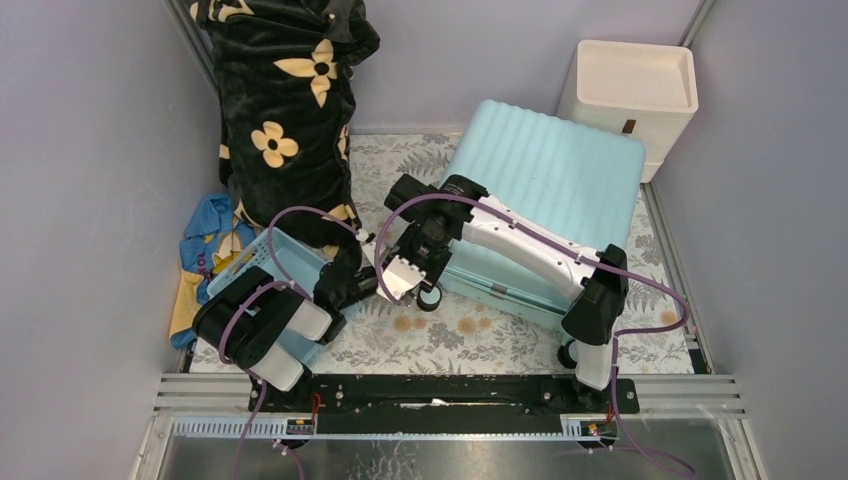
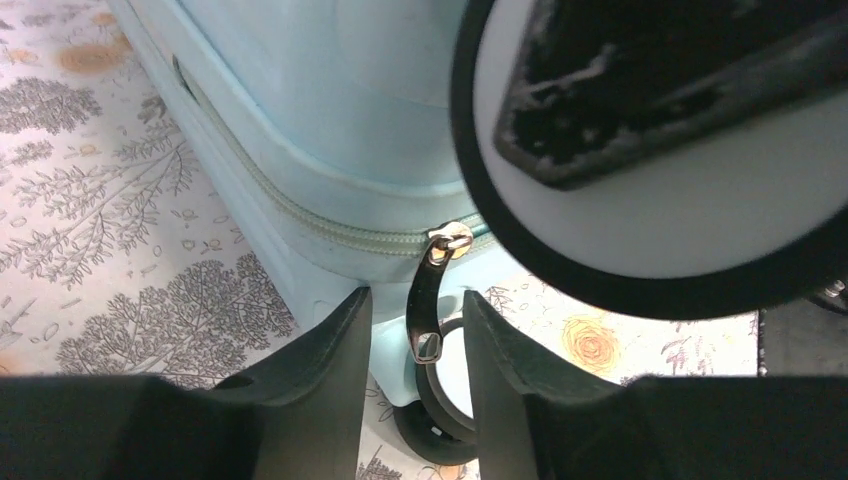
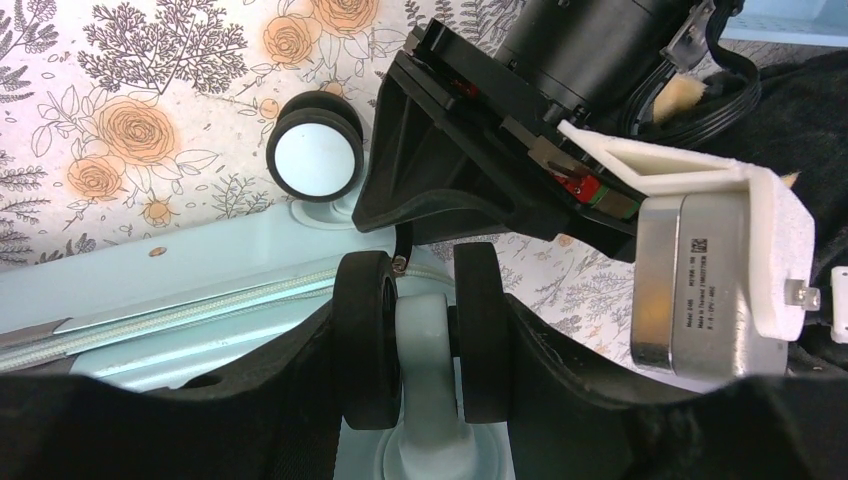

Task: Open, take out, and arrange the luggage
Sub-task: Adjust the luggage at the center of the board.

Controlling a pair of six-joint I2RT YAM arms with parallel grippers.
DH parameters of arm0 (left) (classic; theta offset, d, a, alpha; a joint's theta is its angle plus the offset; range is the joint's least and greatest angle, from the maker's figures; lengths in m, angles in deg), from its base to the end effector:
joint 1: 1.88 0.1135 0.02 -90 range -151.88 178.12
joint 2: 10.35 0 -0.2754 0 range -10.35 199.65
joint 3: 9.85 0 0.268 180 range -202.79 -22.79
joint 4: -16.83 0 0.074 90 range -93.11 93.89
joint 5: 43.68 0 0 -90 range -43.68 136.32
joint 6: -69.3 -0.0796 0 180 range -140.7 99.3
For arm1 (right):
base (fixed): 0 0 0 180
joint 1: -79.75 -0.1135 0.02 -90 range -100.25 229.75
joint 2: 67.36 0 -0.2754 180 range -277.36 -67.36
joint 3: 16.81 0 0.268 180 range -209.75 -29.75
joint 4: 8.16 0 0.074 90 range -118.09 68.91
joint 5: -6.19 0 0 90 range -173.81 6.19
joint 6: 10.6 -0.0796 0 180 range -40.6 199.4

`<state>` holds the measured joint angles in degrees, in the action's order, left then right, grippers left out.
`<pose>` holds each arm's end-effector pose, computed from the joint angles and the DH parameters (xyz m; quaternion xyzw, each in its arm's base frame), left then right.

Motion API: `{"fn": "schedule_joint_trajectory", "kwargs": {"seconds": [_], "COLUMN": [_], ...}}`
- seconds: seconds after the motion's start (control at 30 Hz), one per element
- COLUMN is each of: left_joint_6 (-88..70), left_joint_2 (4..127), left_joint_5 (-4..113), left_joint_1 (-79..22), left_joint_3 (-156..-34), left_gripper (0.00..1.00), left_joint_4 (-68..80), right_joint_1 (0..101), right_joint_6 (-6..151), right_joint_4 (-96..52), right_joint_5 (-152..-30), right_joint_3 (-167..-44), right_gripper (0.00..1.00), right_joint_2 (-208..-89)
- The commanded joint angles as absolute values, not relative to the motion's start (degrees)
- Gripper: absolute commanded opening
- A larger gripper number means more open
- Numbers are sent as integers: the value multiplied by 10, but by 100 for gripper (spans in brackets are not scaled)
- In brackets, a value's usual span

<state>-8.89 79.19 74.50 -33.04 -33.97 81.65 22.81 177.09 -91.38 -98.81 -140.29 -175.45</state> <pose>0.2145 -0.1736 0.1437 0.2847 0.6508 -0.4109 0.5714 0.2123 0.3639 0.3067 -0.9547 0.1892 0.0537 0.2233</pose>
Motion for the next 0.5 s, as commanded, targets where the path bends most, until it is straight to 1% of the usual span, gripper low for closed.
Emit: {"fn": "schedule_joint_trajectory", "kwargs": {"seconds": [0.0,0.1,0.3,0.47], "left_joint_6": [-53,-32,-11,4], "left_joint_2": [808,821,827,827], "left_joint_5": [763,764,772,769], "left_joint_1": [-334,-334,-334,-334], "left_joint_3": [-350,-349,-349,-354], "left_gripper": [41,29,17,11], "left_joint_4": [871,883,894,899], "right_joint_1": [225,225,225,225], "right_joint_6": [1738,1733,1731,1726], "right_joint_4": [-919,-921,-924,-924], "right_joint_5": [-995,-1004,-1009,-1012], "right_joint_3": [-1452,-1467,-1472,-1473], "right_gripper": [20,19,15,14], "right_joint_2": [-1749,-1751,-1750,-1749]}}
